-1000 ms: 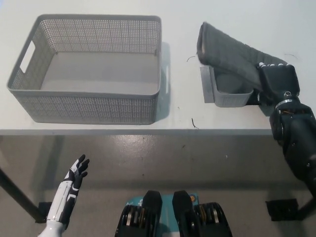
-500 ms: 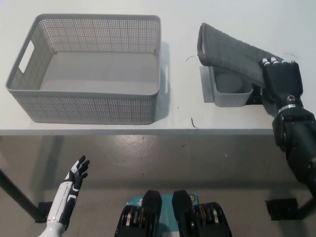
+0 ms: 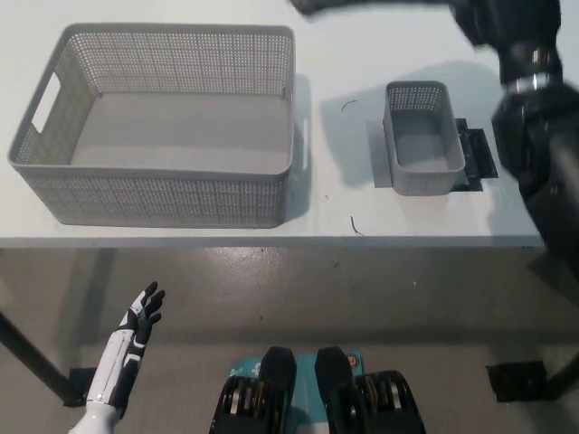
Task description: Usethe right hand to pick up a oven gloves on top of a leveled container and place it into another larger container on the left side
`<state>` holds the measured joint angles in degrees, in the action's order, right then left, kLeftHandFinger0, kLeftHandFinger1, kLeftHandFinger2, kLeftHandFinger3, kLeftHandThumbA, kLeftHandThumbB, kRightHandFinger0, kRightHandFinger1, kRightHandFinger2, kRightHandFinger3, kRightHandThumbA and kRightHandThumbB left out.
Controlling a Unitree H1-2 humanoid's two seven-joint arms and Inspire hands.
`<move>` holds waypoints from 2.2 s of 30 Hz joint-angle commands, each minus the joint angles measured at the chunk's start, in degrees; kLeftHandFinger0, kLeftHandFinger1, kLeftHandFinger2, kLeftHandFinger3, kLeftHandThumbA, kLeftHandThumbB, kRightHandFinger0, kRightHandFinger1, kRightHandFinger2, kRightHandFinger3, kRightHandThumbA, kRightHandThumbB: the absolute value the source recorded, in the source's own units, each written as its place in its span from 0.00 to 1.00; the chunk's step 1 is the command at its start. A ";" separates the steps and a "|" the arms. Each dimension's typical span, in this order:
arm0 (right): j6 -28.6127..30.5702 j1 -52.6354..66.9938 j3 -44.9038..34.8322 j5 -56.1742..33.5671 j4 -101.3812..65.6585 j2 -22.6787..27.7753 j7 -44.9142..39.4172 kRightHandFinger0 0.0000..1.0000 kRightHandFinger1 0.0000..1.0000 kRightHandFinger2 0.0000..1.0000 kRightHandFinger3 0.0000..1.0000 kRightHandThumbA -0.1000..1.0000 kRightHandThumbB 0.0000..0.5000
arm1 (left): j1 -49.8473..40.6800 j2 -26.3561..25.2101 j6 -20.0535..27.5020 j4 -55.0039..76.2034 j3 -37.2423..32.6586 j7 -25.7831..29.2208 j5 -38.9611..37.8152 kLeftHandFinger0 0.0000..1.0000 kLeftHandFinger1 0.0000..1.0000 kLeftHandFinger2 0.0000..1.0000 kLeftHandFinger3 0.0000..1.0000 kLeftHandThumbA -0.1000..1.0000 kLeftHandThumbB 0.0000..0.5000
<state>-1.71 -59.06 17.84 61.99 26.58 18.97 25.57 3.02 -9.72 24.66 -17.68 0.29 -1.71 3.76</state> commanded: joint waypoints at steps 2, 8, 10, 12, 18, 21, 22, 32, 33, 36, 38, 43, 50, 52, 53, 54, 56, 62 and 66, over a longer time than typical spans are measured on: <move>1.68 -4.92 1.06 -0.03 -4.49 0.57 0.11 0.00 0.18 0.63 0.18 0.00 0.53 | 0.75 -1.32 2.27 1.23 0.06 -0.69 -0.28 1.00 1.00 1.00 1.00 1.00 1.00; 2.83 -7.12 3.56 -0.17 -4.00 -1.41 -1.54 0.00 0.06 0.45 0.22 0.00 0.64 | 0.28 -1.32 2.26 1.39 0.10 -1.05 -0.32 1.00 1.00 1.00 1.00 1.00 1.00; 3.67 -8.12 4.62 0.10 -1.45 -2.40 0.24 0.00 0.06 0.49 0.17 0.00 0.63 | 0.04 -1.39 2.27 1.24 0.04 -1.10 -0.43 1.00 1.00 1.00 1.00 1.00 1.00; 3.10 -9.30 5.98 0.83 1.50 -3.82 0.79 0.00 0.09 0.58 0.23 0.00 0.57 | -0.22 -1.38 2.27 1.02 -0.06 -1.70 -1.08 1.00 1.00 1.00 1.00 1.00 1.00; 3.62 -13.51 8.58 -0.16 11.57 -8.19 2.27 0.00 0.15 0.63 0.48 0.00 0.49 | -0.23 -1.31 2.27 1.00 -0.46 -1.49 0.01 1.00 1.00 1.00 1.00 1.00 1.00; 3.22 -15.97 10.14 -0.04 17.52 -10.96 3.29 0.00 0.13 0.61 0.50 0.00 0.55 | -0.02 -1.19 2.27 0.76 -0.49 -1.77 -0.39 1.00 1.00 1.00 1.00 1.00 1.00; 2.42 -16.92 10.79 0.19 19.77 -12.38 3.34 0.00 0.10 0.58 0.46 0.00 0.57 | -0.04 -1.24 2.26 0.71 -0.53 -1.88 -0.33 1.00 1.00 1.00 1.00 1.00 1.00; 1.30 -25.71 12.85 -3.44 41.59 -23.61 6.34 0.00 0.00 0.27 0.38 0.00 0.64 | 0.06 -1.44 2.23 0.77 -0.77 -2.85 -0.16 1.00 1.00 1.00 1.00 1.00 1.00; 1.25 -26.34 12.88 -3.73 42.91 -24.42 6.20 0.00 0.00 0.28 0.38 0.00 0.66 | -0.04 -1.44 2.13 0.95 -0.77 -2.96 -0.24 1.00 1.00 1.00 1.00 1.00 1.00; 0.74 -27.92 13.26 -4.44 47.20 -26.69 6.40 0.00 0.00 0.25 0.40 0.00 0.72 | 0.10 -1.43 2.17 0.73 -0.99 -3.11 0.15 1.00 1.00 1.00 1.00 1.00 1.00; 1.18 -28.42 13.31 -5.12 48.90 -27.63 6.43 0.00 0.00 0.24 0.36 0.00 0.71 | -0.02 -1.44 1.54 1.05 -1.11 -3.36 0.21 1.00 1.00 1.00 1.00 1.00 1.00; -1.34 -29.54 13.24 -7.01 52.29 -30.28 1.46 0.00 0.00 0.29 0.43 0.00 0.67 | -0.11 -1.49 1.77 1.27 -1.41 -3.49 0.96 1.00 1.00 1.00 1.00 1.00 1.00; -10.56 -31.55 14.65 -8.14 55.12 -32.11 -16.91 1.00 1.00 1.00 1.00 0.81 0.95 | 0.04 -1.54 1.47 1.64 -1.46 -4.11 0.35 1.00 1.00 1.00 1.00 1.00 1.00; -11.27 -31.86 13.70 -9.47 54.60 -32.12 -17.83 1.00 1.00 1.00 1.00 0.81 1.00 | 0.16 -1.54 1.64 1.33 -1.41 -4.17 0.16 1.00 1.00 1.00 1.00 1.00 1.00; -11.49 -32.09 13.63 -9.64 54.38 -32.05 -18.43 1.00 1.00 1.00 1.00 0.81 1.00 | 0.13 -1.55 1.54 1.41 -1.41 -4.17 0.19 1.00 1.00 1.00 1.00 1.00 1.00; -11.73 -32.68 13.42 -9.90 54.27 -31.84 -19.04 1.00 1.00 1.00 1.00 0.81 0.99 | 0.74 -1.71 1.42 1.29 -1.36 -4.31 0.07 1.00 1.00 1.00 1.00 1.00 1.00; -12.43 -33.55 12.97 -10.72 53.69 -31.45 -20.85 1.00 1.00 1.00 1.00 0.87 1.00 | 0.93 -1.70 1.17 1.61 -1.39 -4.25 0.31 1.00 1.00 1.00 1.00 1.00 1.00; -10.05 -35.17 8.25 -17.31 51.31 -29.31 -29.07 1.00 1.00 1.00 1.00 0.97 1.00 | 0.49 -1.41 1.58 1.29 -1.25 -4.53 -0.41 1.00 1.00 1.00 1.00 1.00 1.00; -6.73 -36.01 -0.45 -27.38 43.93 -25.28 -39.85 1.00 1.00 1.00 1.00 1.00 1.00 | 0.34 -1.28 1.39 1.41 -1.19 -4.45 0.03 1.00 1.00 1.00 1.00 1.00 1.00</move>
<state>-10.20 -87.78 25.59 48.71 79.13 -10.89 2.34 3.01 -9.94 24.66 -17.69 -0.68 -5.63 4.05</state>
